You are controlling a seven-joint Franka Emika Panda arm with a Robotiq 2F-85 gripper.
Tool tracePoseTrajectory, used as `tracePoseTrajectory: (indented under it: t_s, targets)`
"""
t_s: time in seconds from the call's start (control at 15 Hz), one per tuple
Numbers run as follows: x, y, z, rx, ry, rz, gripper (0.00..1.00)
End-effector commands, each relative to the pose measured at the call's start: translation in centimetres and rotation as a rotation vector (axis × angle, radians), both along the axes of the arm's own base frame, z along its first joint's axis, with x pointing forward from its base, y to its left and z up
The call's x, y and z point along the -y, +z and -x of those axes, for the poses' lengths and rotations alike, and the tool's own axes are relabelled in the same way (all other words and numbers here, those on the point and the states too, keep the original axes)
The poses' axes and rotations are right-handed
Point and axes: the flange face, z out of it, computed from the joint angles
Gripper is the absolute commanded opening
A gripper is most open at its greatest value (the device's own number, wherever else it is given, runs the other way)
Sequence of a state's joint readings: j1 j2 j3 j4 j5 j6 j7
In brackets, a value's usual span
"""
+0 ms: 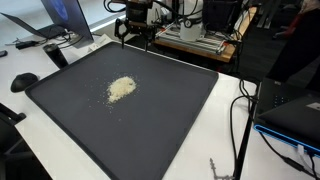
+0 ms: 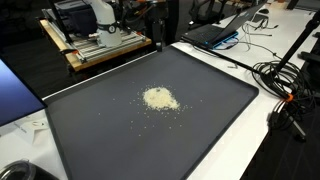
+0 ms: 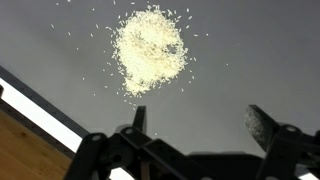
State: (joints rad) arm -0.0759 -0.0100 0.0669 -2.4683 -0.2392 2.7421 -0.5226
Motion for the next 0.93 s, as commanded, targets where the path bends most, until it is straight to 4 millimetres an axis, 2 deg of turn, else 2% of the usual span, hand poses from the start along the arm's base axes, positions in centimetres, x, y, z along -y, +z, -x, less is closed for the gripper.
tracePoseTrajectory:
  t_s: [0.0, 0.47, 0.73, 0.87]
  targets:
    - [2.2, -1.9, -2.9, -0.074, 0.152, 0.036, 1.00]
    - [7.3, -5.0, -6.4, -0.177, 0.338, 0.011, 1.00]
    - [9.7, -7.2, -7.2, -0.213, 0.325, 0.015, 1.00]
    - [10.2, -8.5, -7.2, -0.210, 0.306, -0.001, 1.00]
